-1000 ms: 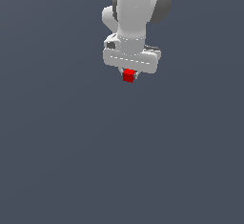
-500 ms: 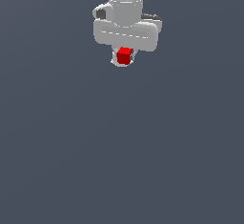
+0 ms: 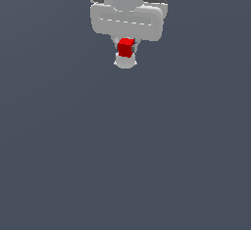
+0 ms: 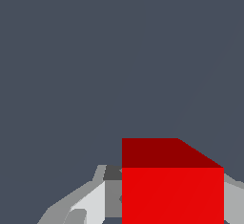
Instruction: Pick up the red cube and move it to a goal position.
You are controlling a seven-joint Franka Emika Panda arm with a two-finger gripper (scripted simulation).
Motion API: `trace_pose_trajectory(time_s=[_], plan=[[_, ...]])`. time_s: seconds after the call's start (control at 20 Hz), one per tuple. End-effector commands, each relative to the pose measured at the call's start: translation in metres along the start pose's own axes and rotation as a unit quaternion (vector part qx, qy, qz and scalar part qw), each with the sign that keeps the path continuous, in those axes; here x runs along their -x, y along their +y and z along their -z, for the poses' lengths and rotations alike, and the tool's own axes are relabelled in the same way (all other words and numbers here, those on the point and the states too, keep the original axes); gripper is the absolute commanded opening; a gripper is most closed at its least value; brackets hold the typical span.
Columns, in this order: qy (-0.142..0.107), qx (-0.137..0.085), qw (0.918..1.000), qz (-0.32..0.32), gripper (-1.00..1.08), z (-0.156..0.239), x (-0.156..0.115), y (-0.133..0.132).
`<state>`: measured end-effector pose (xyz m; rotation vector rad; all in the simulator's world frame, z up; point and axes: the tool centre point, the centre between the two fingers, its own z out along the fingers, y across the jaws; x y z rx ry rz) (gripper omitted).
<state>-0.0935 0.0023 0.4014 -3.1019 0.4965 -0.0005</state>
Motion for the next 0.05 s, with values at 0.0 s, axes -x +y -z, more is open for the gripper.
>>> trace_pose_trajectory(time_s=[0.0], plan=[[0.000,0.000,1.0000,0.000,-1.00,0.0022,-0.0006,0.0002]])
